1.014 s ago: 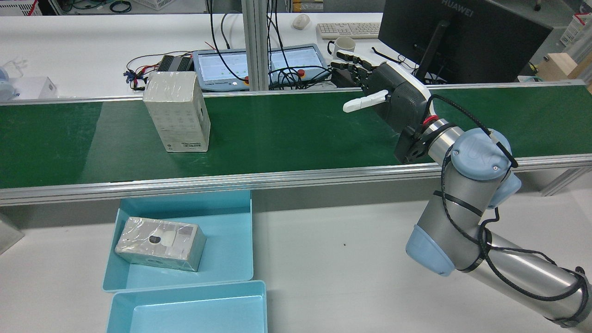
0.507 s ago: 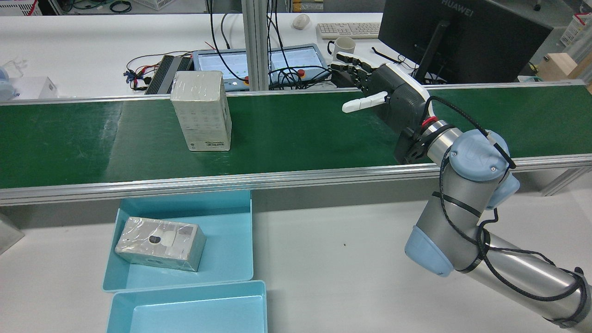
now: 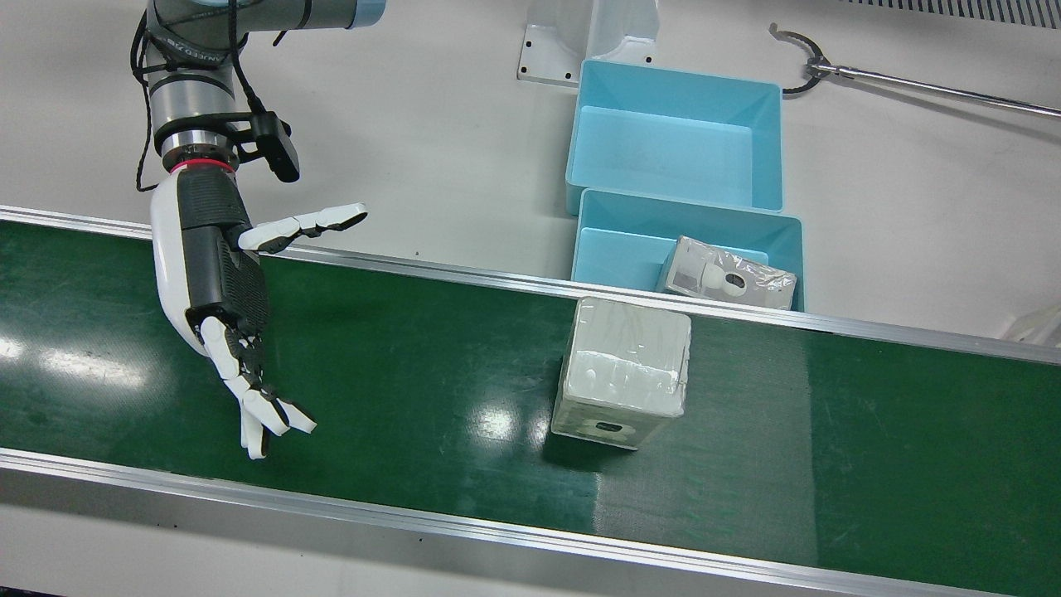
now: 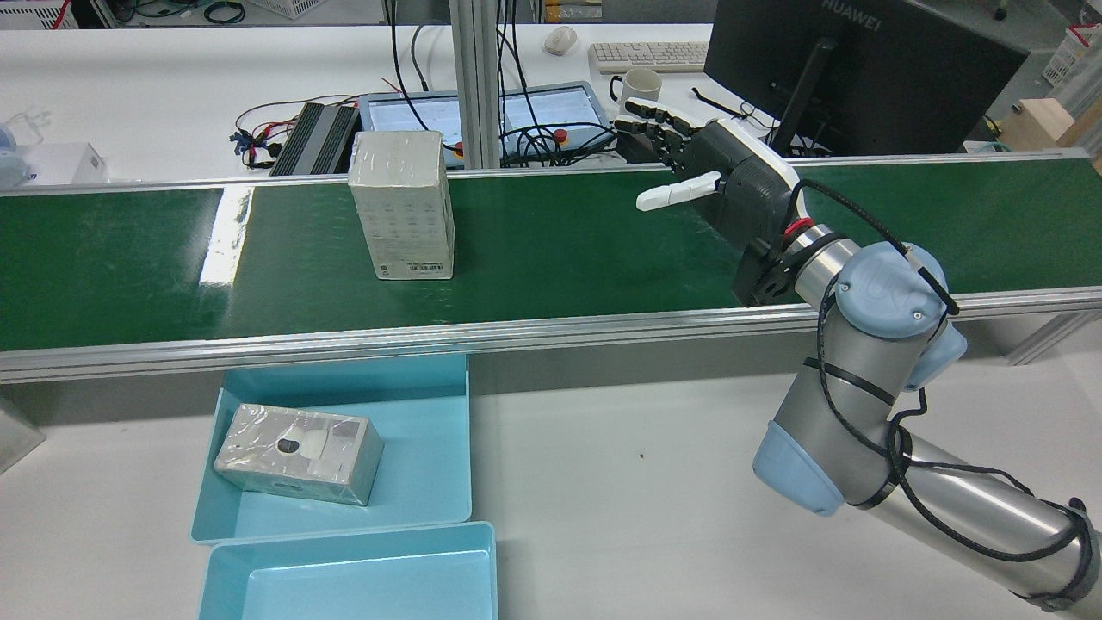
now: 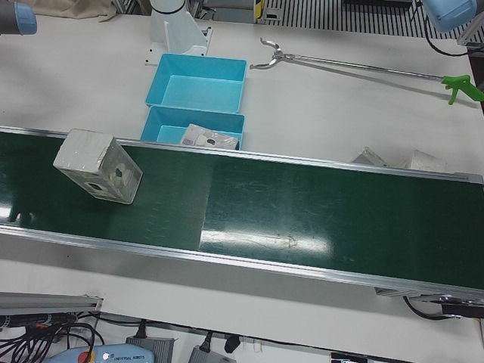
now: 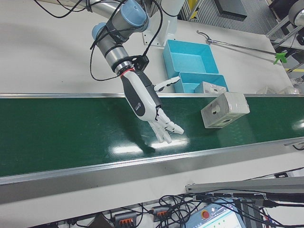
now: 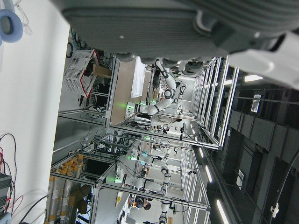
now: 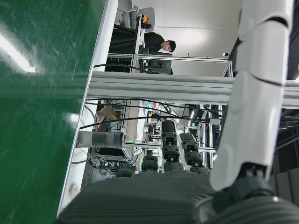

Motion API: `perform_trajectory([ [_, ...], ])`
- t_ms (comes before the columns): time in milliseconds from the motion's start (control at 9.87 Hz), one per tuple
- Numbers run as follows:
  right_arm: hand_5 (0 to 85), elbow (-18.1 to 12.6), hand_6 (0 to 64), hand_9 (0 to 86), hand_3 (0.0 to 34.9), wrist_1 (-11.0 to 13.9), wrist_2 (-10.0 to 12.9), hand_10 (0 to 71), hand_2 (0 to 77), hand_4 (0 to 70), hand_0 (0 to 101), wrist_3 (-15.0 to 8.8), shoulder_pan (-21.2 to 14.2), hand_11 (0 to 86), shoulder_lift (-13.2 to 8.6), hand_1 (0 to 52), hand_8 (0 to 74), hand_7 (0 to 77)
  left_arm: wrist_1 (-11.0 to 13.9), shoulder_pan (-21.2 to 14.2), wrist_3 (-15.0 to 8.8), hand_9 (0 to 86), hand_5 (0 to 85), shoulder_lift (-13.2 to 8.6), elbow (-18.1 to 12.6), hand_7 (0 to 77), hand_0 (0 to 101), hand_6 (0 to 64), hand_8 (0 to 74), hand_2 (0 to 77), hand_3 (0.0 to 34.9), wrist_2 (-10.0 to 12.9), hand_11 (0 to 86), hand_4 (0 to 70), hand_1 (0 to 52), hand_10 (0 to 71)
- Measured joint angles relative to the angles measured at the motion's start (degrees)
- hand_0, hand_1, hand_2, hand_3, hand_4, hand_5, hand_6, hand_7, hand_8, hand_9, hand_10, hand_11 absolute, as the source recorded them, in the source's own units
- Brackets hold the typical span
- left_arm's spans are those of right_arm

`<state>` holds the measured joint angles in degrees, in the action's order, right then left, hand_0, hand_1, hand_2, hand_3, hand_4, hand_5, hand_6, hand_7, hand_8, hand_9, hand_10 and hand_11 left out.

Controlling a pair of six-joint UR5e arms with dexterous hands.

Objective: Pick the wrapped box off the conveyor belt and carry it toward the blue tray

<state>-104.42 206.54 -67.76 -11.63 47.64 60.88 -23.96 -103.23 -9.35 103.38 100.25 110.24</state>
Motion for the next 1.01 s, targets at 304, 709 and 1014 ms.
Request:
perform_trajectory([
  [304, 12.5, 0.36, 6.0, 3.8, 0.2, 0.00, 0.22, 0.0, 7.1, 7.6, 46, -0.06, -0.34, 1.1, -0.17, 9.8, 3.8, 18.0, 0.00, 0.00, 0.00, 0.5, 1.1, 0.00, 0.00, 0.5, 0, 0.5, 0.5, 1.1, 0.0, 0.00, 0.5, 0.0, 0.0, 0.0],
  [709, 12.5, 2.36, 6.0, 3.8, 0.2, -2.34, 2.05, 0.0, 7.1, 8.2, 46, 0.00, -2.39, 1.1, -0.41, 9.8, 3.8, 18.0, 0.00, 0.00, 0.00, 0.5, 1.1, 0.00, 0.00, 0.5, 0, 0.5, 0.5, 1.1, 0.0, 0.00, 0.5, 0.0, 0.0, 0.5],
  [1014, 12.0, 3.78, 6.0, 3.8, 0.2, -6.00, 2.98, 0.0, 4.4, 6.0, 44, 0.14, -3.21, 1.1, -0.42, 7.6, 2.7, 18.0, 0.00, 0.00, 0.00, 0.5, 1.1, 0.00, 0.00, 0.5, 0, 0.5, 0.5, 0.5, 0.0, 0.00, 0.5, 0.0, 0.0, 0.0],
])
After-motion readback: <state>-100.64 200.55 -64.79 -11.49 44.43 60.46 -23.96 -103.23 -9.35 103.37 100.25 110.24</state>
